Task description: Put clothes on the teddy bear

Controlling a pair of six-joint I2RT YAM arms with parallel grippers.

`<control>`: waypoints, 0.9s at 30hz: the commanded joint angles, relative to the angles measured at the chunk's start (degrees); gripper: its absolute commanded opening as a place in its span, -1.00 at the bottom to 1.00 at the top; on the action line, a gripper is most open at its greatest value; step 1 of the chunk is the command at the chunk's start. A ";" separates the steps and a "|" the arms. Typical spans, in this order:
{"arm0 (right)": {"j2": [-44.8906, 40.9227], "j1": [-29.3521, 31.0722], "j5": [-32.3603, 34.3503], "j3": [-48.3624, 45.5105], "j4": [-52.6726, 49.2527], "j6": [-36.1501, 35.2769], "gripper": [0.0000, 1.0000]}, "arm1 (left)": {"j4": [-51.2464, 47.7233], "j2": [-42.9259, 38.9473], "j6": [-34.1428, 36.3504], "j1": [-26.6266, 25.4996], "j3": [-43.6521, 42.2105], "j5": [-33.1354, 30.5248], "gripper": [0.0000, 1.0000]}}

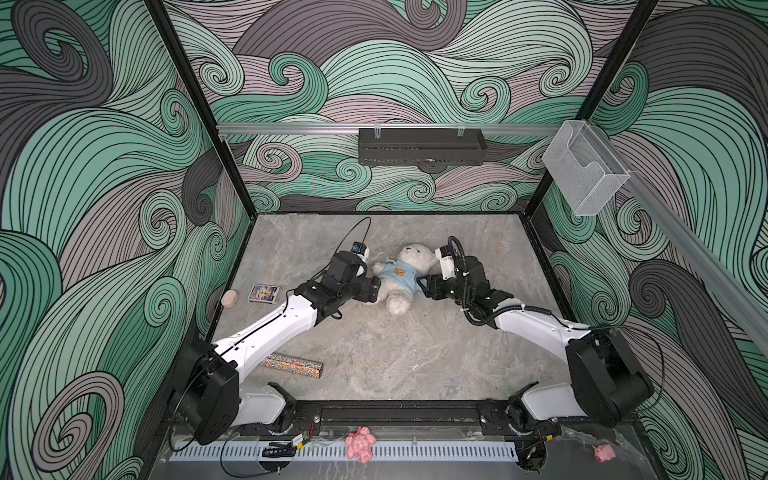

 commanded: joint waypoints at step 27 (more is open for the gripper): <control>15.06 -2.16 -5.20 6.91 -1.56 -5.26 0.09 | 5.90 12.86 -11.76 -6.19 1.36 19.19 0.39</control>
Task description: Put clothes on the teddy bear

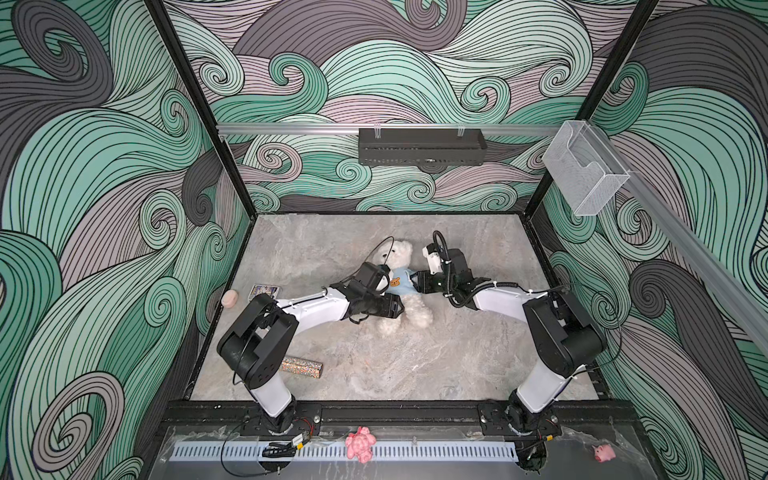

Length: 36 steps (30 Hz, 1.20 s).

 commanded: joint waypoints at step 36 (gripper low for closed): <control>-0.93 22.27 24.82 3.23 -3.98 -43.96 -0.30 | -3.17 20.72 -1.07 15.25 25.15 8.74 0.22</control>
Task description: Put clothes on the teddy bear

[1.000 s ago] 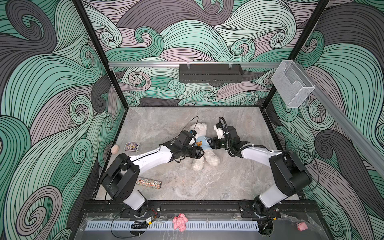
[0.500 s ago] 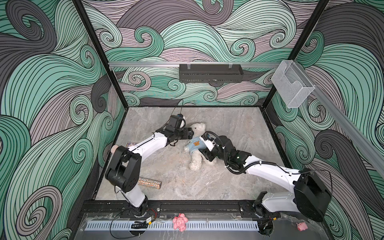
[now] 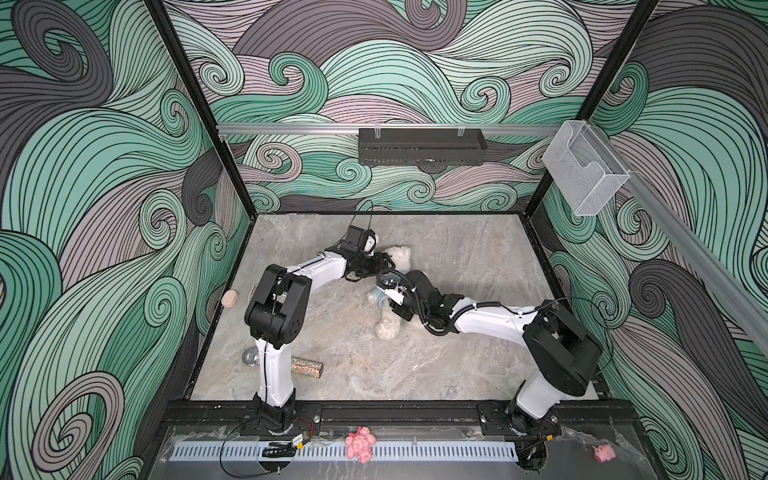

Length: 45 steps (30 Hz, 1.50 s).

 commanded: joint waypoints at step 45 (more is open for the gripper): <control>-27.75 -9.65 -19.74 -14.35 -0.71 25.25 0.00 | -4.37 -0.53 -0.61 -0.78 5.81 -4.86 -0.60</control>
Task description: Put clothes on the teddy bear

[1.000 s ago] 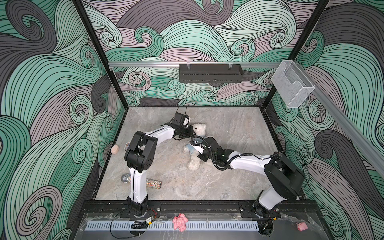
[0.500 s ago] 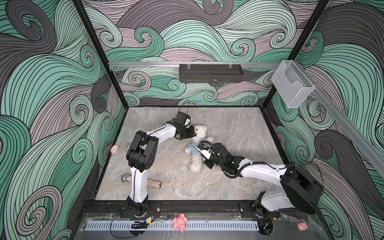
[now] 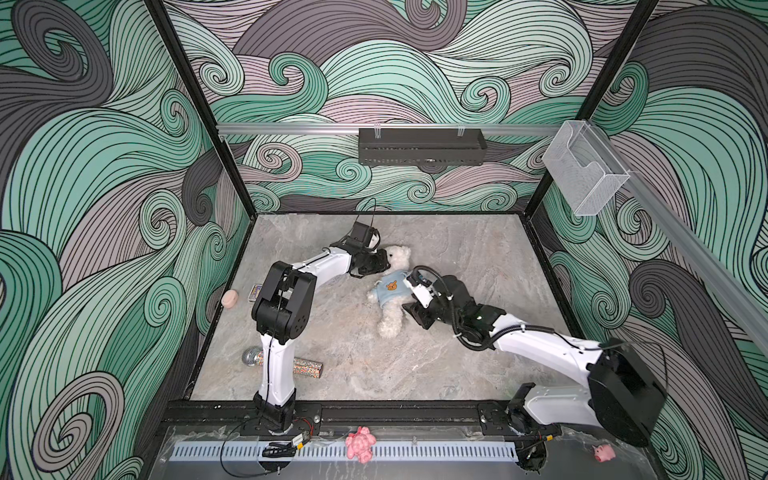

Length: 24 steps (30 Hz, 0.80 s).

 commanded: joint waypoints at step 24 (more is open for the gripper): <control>-18.37 -18.44 34.93 -6.92 3.67 -2.56 0.99 | 22.58 -48.97 22.63 1.17 -39.47 -43.24 0.95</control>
